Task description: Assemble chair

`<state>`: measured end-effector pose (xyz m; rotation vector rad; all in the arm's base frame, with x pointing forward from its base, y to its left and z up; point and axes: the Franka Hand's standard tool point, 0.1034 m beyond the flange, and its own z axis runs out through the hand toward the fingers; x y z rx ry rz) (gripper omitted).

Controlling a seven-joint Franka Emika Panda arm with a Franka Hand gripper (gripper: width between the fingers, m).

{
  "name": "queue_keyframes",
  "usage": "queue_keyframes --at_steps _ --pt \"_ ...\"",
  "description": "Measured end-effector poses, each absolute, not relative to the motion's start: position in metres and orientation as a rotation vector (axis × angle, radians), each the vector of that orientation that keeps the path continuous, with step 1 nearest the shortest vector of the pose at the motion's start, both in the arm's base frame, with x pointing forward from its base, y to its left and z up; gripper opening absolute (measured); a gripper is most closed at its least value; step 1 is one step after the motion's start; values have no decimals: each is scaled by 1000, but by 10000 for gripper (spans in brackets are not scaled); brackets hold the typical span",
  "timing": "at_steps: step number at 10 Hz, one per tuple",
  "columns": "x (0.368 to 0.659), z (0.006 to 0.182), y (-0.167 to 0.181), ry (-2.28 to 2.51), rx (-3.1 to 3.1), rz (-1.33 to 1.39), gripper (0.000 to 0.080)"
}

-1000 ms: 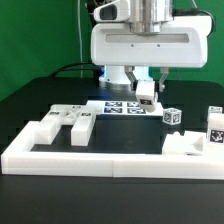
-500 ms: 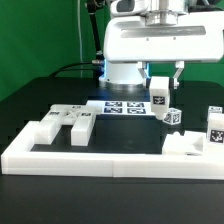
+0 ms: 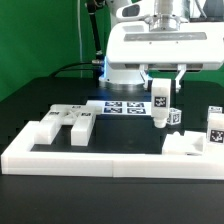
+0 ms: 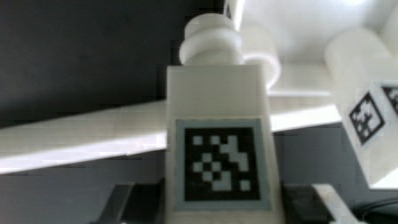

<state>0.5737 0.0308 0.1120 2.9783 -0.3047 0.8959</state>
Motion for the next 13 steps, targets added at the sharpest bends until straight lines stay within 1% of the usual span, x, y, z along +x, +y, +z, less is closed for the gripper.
queue_keyframes --at_steps 2,6,7,9,11,13 --pt "584 118 33 -245 2968 922 290" --pt "583 117 32 -234 2967 916 290" --pt "591 117 32 -228 2962 929 290" --pt "605 116 32 -205 2947 952 290" --pt "604 114 31 -198 2937 970 290" --pt "601 106 31 -185 2921 991 290"
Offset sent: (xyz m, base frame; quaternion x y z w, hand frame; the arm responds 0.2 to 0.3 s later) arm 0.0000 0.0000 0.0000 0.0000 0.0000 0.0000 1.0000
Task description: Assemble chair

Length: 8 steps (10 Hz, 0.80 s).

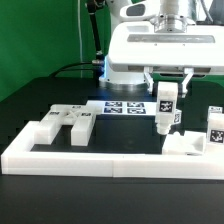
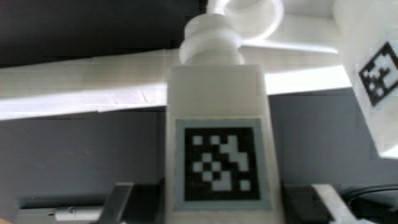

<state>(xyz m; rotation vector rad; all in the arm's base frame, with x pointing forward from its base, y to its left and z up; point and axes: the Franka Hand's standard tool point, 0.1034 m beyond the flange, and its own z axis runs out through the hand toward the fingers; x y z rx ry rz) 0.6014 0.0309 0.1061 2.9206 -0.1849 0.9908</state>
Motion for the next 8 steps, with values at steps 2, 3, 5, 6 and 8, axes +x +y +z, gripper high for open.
queue_keyframes --at_steps 2,3,5,6,8 --pt "602 95 36 -173 2932 960 290" --pt "607 96 40 -169 2942 947 290" --pt "613 96 45 -161 2949 942 290" --pt "615 97 48 -155 2951 943 290" --pt "614 92 46 -128 2944 938 290"
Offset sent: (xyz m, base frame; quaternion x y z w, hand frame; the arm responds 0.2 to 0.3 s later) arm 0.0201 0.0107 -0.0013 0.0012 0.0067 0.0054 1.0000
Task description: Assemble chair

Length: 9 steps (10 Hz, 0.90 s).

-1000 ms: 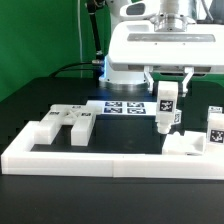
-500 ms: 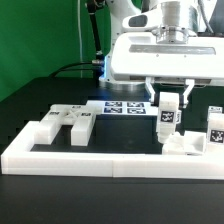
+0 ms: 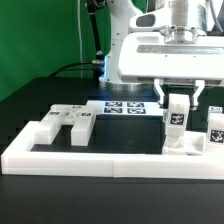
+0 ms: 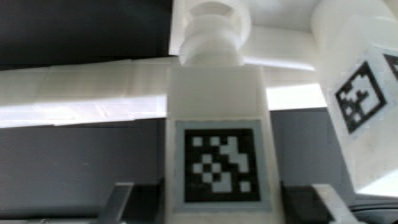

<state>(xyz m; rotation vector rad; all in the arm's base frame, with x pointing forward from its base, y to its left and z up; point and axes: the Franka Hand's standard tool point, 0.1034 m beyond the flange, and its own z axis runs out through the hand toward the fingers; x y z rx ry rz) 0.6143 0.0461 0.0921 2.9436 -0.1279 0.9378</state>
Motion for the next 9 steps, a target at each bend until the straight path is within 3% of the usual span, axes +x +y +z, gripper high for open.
queue_keyframes --at_steps 9 --pt "606 81 50 -93 2925 958 290"
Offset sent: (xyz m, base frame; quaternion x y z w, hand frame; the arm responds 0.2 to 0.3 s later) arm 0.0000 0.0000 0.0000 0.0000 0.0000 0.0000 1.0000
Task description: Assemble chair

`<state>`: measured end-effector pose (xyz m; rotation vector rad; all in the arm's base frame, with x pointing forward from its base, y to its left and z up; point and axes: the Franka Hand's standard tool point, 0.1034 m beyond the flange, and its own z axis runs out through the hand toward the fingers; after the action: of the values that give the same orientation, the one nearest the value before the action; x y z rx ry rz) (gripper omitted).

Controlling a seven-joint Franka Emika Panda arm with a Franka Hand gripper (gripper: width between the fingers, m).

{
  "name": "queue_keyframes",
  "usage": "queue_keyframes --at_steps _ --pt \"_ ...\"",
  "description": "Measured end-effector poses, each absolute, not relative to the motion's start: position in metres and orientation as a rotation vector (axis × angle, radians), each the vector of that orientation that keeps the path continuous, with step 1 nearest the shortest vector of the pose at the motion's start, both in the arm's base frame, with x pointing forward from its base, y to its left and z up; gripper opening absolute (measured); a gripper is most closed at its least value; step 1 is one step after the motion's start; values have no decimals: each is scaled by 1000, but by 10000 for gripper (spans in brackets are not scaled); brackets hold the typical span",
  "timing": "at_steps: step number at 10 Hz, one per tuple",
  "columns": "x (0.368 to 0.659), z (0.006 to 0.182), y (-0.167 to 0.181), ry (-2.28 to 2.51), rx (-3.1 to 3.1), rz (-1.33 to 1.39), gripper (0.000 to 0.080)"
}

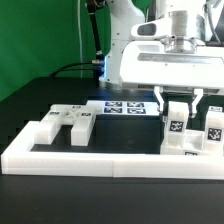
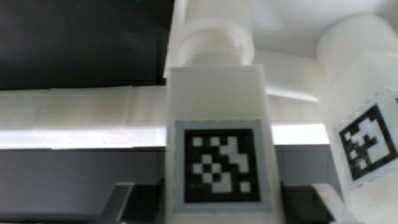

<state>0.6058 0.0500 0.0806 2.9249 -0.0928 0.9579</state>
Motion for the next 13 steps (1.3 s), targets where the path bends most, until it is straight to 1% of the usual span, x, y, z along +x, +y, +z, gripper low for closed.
queue_keyframes --at_steps 3,6,7,8,9,10,11,13 --pt "605 80 50 -111 2921 968 290" --pt "605 80 52 -139 2936 923 290" --pt "603 77 52 -138 2943 903 363" --pt "603 77 52 -137 2943 903 547" --pt "603 76 52 -136 2942 902 547" --pt "603 76 52 -134 2942 901 629" --pt "603 76 52 -131 2942 900 646" --pt "603 77 49 -109 2942 888 648"
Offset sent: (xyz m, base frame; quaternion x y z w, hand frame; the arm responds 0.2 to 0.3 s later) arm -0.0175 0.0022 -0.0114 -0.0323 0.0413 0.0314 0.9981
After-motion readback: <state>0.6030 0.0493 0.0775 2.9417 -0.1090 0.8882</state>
